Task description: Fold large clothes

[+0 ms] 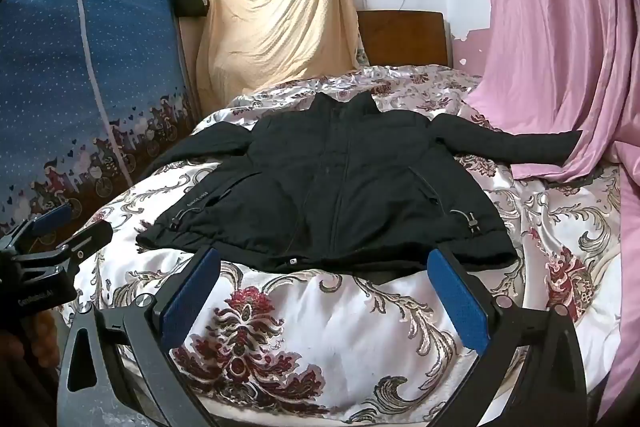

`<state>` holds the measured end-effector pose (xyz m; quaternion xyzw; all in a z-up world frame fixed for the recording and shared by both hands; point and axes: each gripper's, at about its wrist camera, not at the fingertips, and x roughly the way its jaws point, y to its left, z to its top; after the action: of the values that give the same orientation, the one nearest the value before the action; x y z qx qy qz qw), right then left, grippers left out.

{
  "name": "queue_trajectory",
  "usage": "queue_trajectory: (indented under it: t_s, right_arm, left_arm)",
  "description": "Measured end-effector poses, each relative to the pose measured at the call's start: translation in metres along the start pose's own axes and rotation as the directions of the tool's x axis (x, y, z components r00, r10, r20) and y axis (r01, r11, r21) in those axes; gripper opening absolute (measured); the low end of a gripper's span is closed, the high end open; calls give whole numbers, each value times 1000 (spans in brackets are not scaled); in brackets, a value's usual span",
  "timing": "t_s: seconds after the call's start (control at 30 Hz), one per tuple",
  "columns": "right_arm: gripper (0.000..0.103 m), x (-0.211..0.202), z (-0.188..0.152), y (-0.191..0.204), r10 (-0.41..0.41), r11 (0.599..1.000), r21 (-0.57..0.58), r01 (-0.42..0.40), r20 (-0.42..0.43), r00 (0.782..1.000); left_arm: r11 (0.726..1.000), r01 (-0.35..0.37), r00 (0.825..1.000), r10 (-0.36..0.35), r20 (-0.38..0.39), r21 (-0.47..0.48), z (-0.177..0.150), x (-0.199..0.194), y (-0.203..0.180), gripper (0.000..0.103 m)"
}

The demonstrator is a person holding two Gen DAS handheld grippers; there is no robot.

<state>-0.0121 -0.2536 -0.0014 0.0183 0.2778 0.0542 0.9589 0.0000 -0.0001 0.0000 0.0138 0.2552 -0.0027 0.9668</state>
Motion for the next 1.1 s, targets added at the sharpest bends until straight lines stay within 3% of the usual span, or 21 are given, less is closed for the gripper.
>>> queue_trajectory:
  t_s: [1.1]
  right_arm:
    - [102, -1, -1, -1, 5, 1000, 5, -5, -6, 1000]
  left_arm:
    - [1000, -4, 1000, 4, 5, 7, 0, 0, 0, 103]
